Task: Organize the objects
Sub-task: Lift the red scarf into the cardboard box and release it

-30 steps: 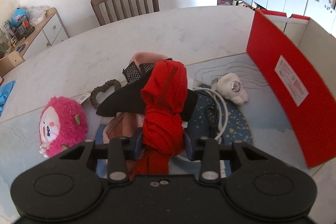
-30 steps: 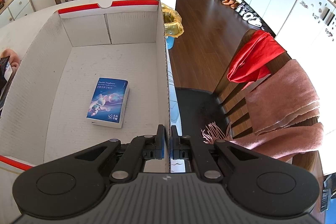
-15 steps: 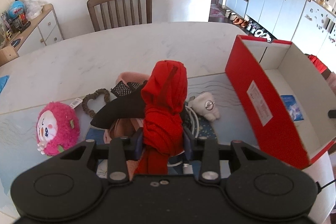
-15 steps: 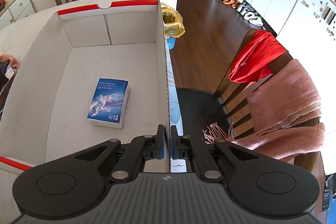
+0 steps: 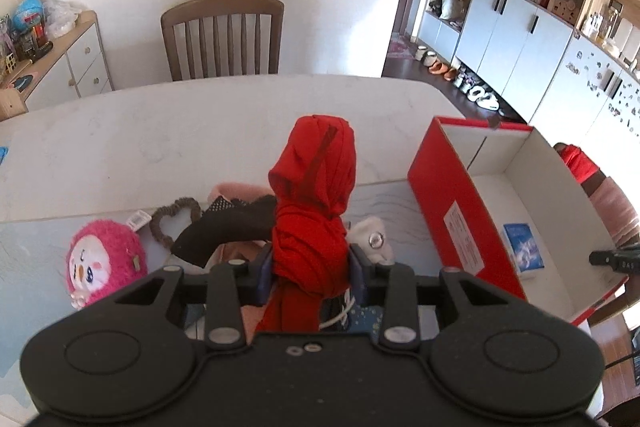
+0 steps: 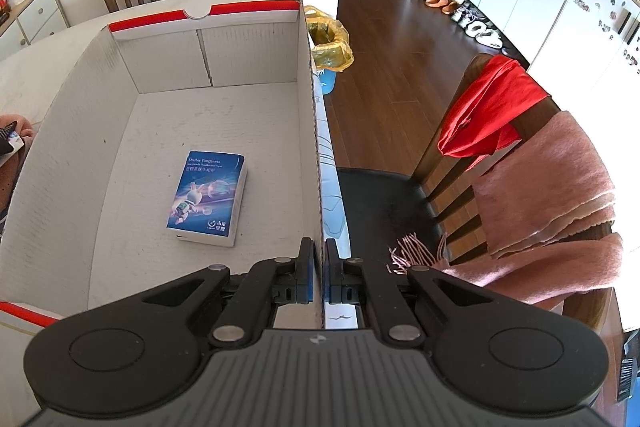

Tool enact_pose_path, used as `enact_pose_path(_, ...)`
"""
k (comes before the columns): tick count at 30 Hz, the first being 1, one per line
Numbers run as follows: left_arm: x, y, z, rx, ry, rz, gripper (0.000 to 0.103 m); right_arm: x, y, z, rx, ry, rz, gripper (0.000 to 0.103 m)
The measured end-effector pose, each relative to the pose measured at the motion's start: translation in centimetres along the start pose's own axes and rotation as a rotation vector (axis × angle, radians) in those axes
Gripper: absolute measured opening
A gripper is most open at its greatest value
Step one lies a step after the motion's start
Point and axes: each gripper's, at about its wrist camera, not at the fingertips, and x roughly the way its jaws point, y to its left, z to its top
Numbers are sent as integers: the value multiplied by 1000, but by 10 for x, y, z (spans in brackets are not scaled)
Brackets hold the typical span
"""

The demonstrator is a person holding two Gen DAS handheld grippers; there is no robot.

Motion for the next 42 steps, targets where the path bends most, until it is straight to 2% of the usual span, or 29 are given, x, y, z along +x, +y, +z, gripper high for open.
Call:
enact_pose_path(4, -5, 8, 9, -21, -26, -5, 36, 0, 0, 0, 0, 0, 1, 4)
enact_pose_path(9, -1, 13, 9, -46, -7, -7, 36, 0, 0, 0, 0, 0, 2, 4)
enact_pose_path(15, -1, -1, 7, -20, 16, -25, 36, 0, 0, 1, -3, -1, 2, 4)
enact_pose_path(23, 2, -46, 17, 48, 27, -91, 36, 0, 8, 1, -13, -3, 21, 3)
enact_pose_path(31, 8, -111, 35, 143, 17, -171, 36, -1, 9, -2, -9, -2, 35, 3)
enact_pose_path(36, 19, -148, 38, 192, 26, -182, 36, 0, 6, -2, -13, -4, 43, 3)
enact_pose_path(42, 37, -183, 41, 195, 69, -181, 36, 0, 3, -4, -12, 0, 52, 3)
